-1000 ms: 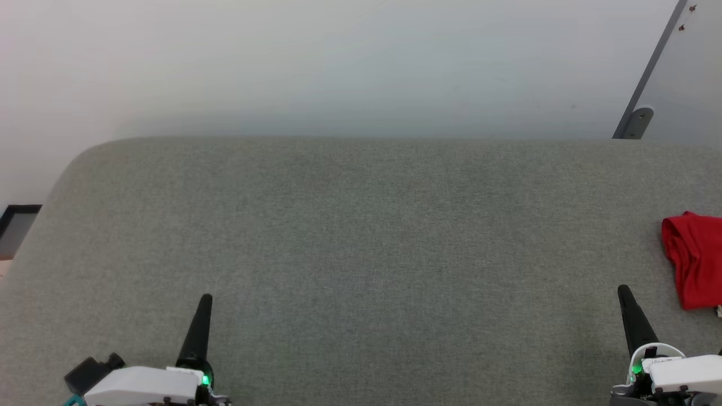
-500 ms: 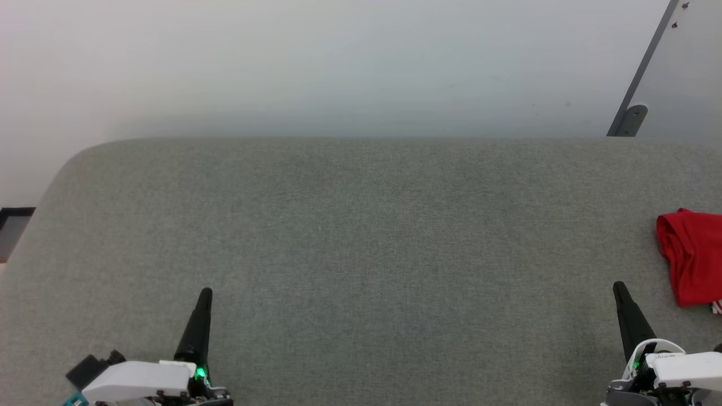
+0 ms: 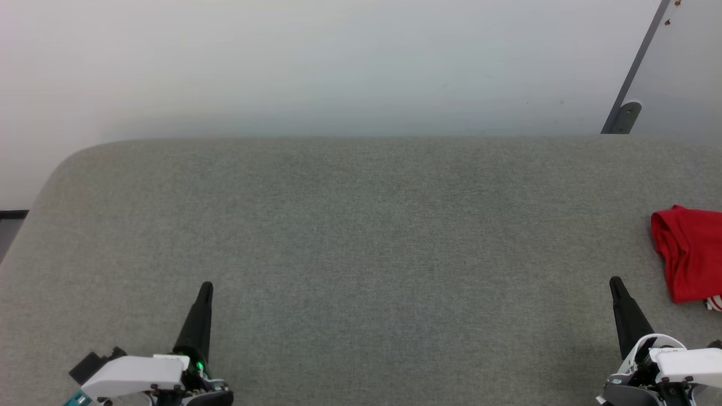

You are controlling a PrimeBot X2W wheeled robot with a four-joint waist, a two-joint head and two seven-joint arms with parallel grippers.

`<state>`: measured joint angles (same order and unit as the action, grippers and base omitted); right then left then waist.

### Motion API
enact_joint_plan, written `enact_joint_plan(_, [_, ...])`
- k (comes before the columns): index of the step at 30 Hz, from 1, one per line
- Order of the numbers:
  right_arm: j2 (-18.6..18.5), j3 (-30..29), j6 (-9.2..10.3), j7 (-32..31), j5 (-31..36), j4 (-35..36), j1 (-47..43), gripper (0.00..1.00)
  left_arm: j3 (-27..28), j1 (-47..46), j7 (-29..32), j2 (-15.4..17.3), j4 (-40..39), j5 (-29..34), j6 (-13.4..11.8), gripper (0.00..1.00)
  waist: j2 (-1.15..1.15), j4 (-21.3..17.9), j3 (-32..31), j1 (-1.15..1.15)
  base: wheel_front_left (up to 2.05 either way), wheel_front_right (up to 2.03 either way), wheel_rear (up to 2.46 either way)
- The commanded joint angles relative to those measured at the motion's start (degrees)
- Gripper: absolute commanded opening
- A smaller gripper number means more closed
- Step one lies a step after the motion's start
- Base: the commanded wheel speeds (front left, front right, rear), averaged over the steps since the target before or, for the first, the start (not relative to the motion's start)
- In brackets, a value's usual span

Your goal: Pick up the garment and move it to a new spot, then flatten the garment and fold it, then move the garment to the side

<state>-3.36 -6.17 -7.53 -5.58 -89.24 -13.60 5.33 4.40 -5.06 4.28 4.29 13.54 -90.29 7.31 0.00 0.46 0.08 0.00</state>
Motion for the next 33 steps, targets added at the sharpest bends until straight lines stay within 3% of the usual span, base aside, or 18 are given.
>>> enact_joint_plan(1, [0.2,-0.2,0.06,-0.3,-1.2,-0.1,0.8,0.00,0.3,-0.8,0.3,-0.1,0.1,-1.1,0.3,0.00,0.00,-0.1,0.0,0.00,0.00,0.00,0.00])
enact_joint_plan(9, [0.5,-0.3,0.07,-1.1,-3.6,-0.5,1.4,0.00,0.7,-1.4,1.2,-0.3,0.6,-3.7,0.3,0.00,0.00,-0.5,0.1,0.00,0.00,0.00,0.00])
enact_joint_plan(33, [0.6,-0.4,0.07,-1.0,-3.3,-0.5,1.0,0.00,1.0,-1.4,1.5,-0.6,0.6,-3.0,0.3,0.00,0.00,-0.5,0.1,0.00,0.00,0.00,0.00])
